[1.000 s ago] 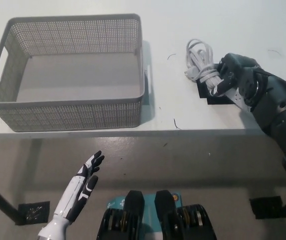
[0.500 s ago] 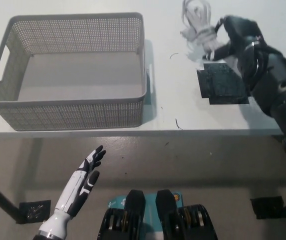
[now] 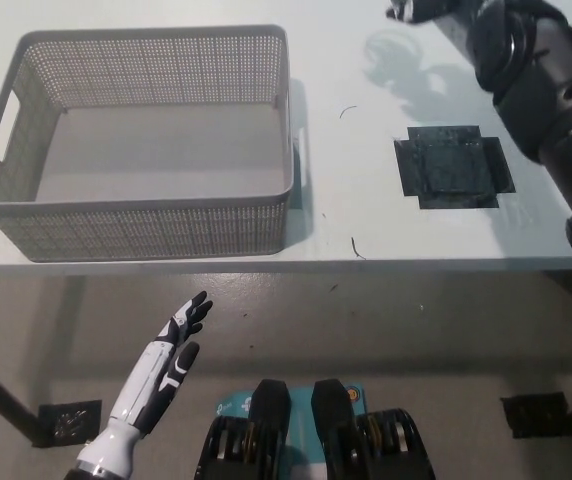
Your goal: Use the right hand to pick up a power strip and put it into a container on the left side
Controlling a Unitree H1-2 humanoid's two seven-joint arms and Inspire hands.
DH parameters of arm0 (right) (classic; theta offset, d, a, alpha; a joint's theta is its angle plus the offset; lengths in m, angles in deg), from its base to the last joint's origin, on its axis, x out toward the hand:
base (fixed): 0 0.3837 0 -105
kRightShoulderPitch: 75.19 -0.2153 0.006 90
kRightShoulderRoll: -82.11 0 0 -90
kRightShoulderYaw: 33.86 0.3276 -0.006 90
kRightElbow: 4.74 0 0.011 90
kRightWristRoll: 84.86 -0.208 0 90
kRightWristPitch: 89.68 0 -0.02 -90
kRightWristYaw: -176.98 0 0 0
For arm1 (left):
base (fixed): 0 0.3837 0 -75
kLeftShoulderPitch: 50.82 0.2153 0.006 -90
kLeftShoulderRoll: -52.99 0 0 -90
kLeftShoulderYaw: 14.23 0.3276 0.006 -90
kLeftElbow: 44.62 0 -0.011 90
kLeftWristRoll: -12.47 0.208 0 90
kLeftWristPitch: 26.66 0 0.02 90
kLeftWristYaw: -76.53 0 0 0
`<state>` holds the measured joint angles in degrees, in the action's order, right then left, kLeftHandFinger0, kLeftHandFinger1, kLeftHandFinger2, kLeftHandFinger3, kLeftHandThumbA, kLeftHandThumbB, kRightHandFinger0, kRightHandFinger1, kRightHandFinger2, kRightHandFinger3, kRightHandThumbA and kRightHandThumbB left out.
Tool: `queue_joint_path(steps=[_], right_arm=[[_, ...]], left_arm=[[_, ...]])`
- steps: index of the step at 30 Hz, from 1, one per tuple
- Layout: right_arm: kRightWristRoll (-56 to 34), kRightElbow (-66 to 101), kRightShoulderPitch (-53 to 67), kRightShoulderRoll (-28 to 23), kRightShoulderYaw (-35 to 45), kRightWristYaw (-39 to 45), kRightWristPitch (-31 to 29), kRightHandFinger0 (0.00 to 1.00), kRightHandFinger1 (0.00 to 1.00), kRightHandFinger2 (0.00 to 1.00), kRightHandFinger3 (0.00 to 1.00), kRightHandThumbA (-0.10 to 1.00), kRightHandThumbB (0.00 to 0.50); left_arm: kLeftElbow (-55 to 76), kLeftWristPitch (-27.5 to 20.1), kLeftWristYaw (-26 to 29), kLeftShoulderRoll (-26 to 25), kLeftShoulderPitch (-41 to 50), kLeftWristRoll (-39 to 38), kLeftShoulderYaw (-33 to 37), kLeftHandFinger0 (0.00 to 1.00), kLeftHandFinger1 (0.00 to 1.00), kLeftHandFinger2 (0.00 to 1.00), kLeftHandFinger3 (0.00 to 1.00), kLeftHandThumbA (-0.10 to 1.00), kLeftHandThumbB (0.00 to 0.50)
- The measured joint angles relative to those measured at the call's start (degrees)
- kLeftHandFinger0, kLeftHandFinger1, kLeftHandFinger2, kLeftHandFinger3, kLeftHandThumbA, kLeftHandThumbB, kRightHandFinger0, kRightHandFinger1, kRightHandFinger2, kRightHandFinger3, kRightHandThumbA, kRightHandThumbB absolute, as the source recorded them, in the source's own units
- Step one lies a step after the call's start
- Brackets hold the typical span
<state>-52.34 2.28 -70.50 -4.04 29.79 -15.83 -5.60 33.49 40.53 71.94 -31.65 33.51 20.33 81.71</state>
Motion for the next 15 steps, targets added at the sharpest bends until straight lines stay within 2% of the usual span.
queue_joint_path(steps=[1, 2, 3, 4, 5, 6, 7, 9, 10, 11, 12, 13, 15], right_arm=[[0.07, 0.0, -0.45, 0.19, -0.05, -0.29, -0.14, 0.0, 0.1, 0.46, 0.42, -0.1, 0.285], [0.13, 0.0, -0.87, 0.42, -0.09, -0.52, -0.24, 0.0, 0.06, 0.37, 0.41, -0.1, 0.299], [0.16, 0.0, -1.33, 0.71, -0.11, -0.78, -0.44, 0.0, 0.01, 0.22, 0.28, -0.1, 0.304], [0.17, 0.0, -1.64, 0.94, -0.11, -0.96, -0.68, 0.0, 0.0, 0.2, 0.24, -0.1, 0.304], [0.25, 0.0, -2.13, 1.48, -0.23, -1.36, -1.11, 0.0, 0.0, 0.24, 0.28, -0.1, 0.314], [0.34, 0.01, -2.42, 1.9, -0.36, -1.75, -1.5, 0.0, 0.0, 0.23, 0.24, -0.1, 0.307], [0.43, 0.01, -2.72, 2.41, -0.49, -2.04, -1.81, 0.0, 0.0, 0.23, 0.13, -0.1, 0.287], [0.6, 0.0, -3.44, 3.93, -0.72, -2.31, -2.2, 0.0, 0.0, 0.39, 0.1, -0.1, 0.255], [0.65, 0.0, -3.55, 4.14, -0.76, -2.32, -2.23, 0.0, 0.0, 0.47, 0.14, -0.1, 0.264], [0.79, -0.01, -4.0, 5.38, -0.92, -2.33, -2.25, 0.0, 0.0, 0.49, 0.17, -0.1, 0.269], [0.92, -0.01, -4.34, 6.49, -1.11, -2.36, -2.27, 0.0, 0.0, 0.5, 0.19, -0.1, 0.259], [1.01, -0.01, -4.57, 7.18, -1.29, -2.43, -2.3, 0.0, 0.02, 0.55, 0.25, -0.1, 0.248], [1.24, -0.01, -5.2, 8.94, -1.81, -2.87, -2.42, 0.0, 0.03, 0.62, 0.29, -0.1, 0.234]], left_arm=[[0.0, 0.0, -0.02, 0.0, 0.01, 0.0, 0.0, 1.0, 1.0, 1.0, 1.0, 1.0, 0.172], [0.0, 0.0, -0.06, -0.01, 0.02, 0.0, 0.01, 1.0, 1.0, 1.0, 1.0, 1.0, 0.171], [0.0, -0.01, -0.1, 0.0, 0.02, 0.0, 0.02, 1.0, 1.0, 1.0, 1.0, 1.0, 0.171], [0.0, -0.02, -0.13, 0.0, 0.02, 0.0, 0.03, 1.0, 1.0, 1.0, 1.0, 1.0, 0.171], [0.0, -0.02, -0.15, -0.01, 0.02, 0.01, 0.03, 1.0, 1.0, 1.0, 1.0, 1.0, 0.172], [0.0, -0.02, -0.16, -0.01, 0.02, 0.01, 0.03, 1.0, 1.0, 1.0, 1.0, 1.0, 0.177], [0.0, -0.02, -0.18, -0.01, 0.02, 0.01, 0.04, 1.0, 1.0, 1.0, 1.0, 1.0, 0.184], [0.0, 0.0, -0.25, -0.02, 0.04, 0.01, 0.05, 1.0, 1.0, 1.0, 1.0, 1.0, 0.177], [0.0, -0.01, -0.26, -0.02, 0.04, 0.01, 0.05, 1.0, 1.0, 1.0, 1.0, 1.0, 0.18], [0.0, -0.01, -0.34, -0.03, 0.04, 0.01, 0.06, 1.0, 1.0, 1.0, 1.0, 1.0, 0.178], [0.0, -0.01, -0.39, -0.05, 0.03, 0.01, 0.09, 1.0, 1.0, 1.0, 1.0, 1.0, 0.174], [0.0, -0.01, -0.43, -0.07, 0.03, 0.02, 0.12, 1.0, 1.0, 1.0, 1.0, 1.0, 0.175], [0.0, -0.03, -0.56, -0.2, 0.04, 0.02, 0.16, 1.0, 1.0, 1.0, 1.0, 1.0, 0.183]])
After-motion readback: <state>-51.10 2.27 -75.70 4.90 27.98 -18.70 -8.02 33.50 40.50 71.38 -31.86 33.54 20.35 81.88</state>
